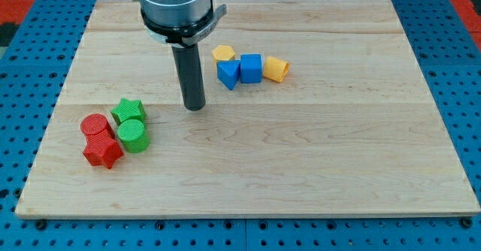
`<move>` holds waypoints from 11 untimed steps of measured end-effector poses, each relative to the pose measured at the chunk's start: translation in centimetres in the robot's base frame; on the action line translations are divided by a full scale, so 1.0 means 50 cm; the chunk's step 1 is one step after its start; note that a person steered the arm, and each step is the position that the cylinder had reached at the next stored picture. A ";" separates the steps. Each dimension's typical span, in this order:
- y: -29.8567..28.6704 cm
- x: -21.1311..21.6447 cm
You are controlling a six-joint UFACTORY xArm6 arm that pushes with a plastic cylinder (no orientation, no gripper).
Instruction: Push the yellow heart towards the top left
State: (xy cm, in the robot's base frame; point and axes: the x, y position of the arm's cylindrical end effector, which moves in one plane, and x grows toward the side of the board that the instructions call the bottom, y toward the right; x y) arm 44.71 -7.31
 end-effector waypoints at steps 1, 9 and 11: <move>0.000 0.000; 0.365 -0.235; 0.066 -0.259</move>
